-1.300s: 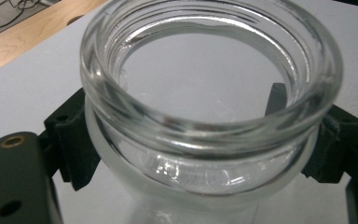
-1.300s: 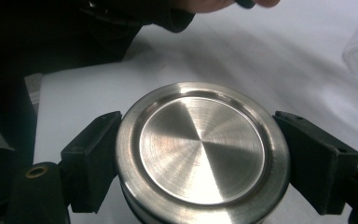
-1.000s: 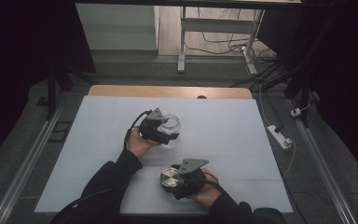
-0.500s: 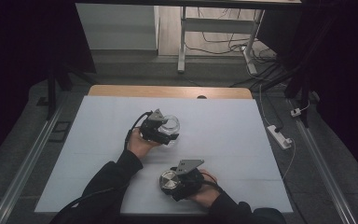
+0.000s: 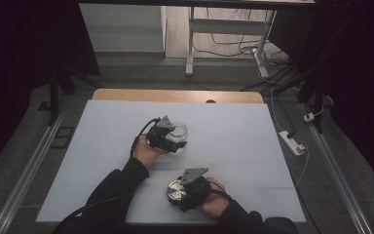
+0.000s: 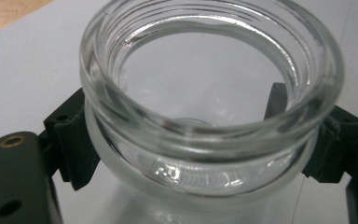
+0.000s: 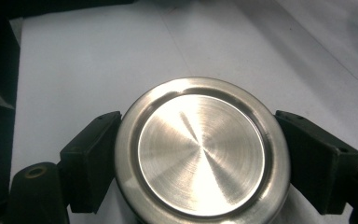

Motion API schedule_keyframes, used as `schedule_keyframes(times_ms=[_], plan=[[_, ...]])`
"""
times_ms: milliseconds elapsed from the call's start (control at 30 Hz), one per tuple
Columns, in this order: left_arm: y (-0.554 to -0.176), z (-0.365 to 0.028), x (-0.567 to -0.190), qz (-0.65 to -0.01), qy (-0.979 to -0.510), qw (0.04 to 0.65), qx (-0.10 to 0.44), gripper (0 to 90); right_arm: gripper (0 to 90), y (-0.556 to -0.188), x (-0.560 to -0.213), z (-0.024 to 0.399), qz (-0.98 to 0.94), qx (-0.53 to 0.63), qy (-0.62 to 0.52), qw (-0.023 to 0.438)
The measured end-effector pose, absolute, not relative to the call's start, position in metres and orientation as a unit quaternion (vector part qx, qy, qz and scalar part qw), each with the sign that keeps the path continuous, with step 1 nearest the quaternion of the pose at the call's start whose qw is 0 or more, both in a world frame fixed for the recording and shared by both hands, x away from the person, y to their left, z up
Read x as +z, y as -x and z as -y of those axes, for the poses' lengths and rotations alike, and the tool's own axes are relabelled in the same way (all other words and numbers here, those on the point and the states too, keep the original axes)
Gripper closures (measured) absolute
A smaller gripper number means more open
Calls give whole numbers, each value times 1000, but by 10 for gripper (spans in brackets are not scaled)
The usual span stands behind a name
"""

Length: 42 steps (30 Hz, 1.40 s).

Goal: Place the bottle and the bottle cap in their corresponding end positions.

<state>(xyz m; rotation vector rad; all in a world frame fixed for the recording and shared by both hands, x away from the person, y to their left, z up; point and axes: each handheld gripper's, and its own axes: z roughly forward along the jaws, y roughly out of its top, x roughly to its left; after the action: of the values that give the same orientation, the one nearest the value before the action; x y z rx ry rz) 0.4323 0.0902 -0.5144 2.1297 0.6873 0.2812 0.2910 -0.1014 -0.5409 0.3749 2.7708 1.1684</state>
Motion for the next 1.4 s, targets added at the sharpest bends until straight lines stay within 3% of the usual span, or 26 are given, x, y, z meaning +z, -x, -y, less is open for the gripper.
schedule_keyframes(times_ms=[267, 500, 800, 1400], plan=[[-433, -92, -516, -269, -852, 435, 107, 142, 158, -291, -540, 101, -915, 382, -120, 56], [-438, -94, -516, -276, -850, 444, 66, 21, 0, -293, -540, 100, -914, 377, -138, 49], [-435, -106, -505, -287, -837, 462, 62, 0, 0, -297, -523, 108, -892, 419, -164, 38], [-411, -117, -498, -294, -838, 453, 69, 0, 0, -302, -506, 126, -874, 444, -179, 80]])
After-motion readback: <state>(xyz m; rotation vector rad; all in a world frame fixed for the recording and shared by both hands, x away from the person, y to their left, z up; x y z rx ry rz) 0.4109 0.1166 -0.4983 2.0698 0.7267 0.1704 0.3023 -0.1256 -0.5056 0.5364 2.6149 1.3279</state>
